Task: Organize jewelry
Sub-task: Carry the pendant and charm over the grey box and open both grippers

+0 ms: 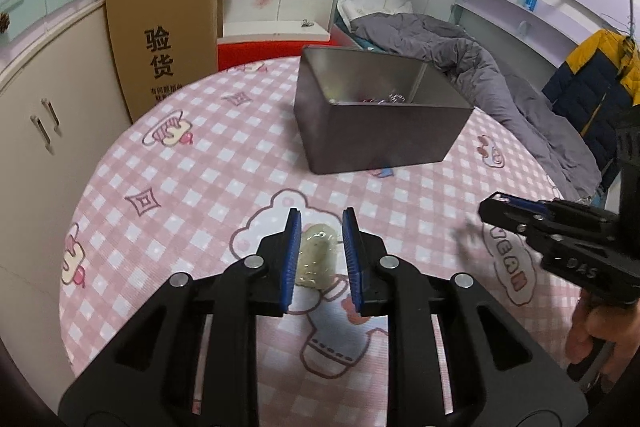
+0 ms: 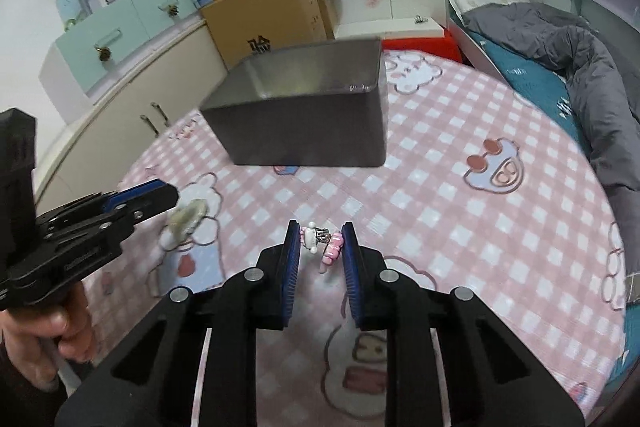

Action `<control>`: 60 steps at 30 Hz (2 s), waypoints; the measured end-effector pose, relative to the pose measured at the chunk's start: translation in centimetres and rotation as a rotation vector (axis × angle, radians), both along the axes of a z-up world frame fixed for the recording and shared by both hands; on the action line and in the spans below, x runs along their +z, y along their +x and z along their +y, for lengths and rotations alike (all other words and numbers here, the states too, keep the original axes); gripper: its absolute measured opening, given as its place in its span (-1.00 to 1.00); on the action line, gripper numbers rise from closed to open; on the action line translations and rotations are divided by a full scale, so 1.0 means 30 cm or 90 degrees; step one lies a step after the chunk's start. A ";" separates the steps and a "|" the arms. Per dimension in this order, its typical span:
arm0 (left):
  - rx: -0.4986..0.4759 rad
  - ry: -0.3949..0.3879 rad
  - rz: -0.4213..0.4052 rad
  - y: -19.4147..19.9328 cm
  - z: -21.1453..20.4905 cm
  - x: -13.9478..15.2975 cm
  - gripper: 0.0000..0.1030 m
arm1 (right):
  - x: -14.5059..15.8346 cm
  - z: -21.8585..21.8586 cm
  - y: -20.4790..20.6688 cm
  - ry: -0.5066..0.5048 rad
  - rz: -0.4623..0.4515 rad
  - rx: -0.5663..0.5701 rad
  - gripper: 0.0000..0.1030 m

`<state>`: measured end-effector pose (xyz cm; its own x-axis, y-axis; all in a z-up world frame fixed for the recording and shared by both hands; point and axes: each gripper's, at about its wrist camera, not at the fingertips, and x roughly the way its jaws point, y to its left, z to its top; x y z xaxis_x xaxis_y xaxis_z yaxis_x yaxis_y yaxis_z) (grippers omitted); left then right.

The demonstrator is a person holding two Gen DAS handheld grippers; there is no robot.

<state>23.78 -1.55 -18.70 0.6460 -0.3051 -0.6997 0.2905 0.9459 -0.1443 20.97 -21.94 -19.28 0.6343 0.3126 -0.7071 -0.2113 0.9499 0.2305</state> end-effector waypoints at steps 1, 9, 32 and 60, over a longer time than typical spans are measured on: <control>0.000 0.005 -0.001 -0.003 -0.002 0.002 -0.59 | 0.010 -0.004 -0.005 -0.001 -0.005 0.002 -0.63; 0.036 0.053 0.006 -0.012 0.005 -0.037 0.69 | 0.016 0.000 -0.018 0.006 -0.003 0.016 -0.63; -0.037 -0.012 -0.034 -0.023 0.019 0.146 -0.45 | 0.232 0.007 0.000 0.009 -0.092 0.049 -0.63; -0.051 -0.078 -0.116 0.276 -0.091 0.480 -0.44 | 0.472 -0.008 0.367 0.049 -0.117 0.076 -0.61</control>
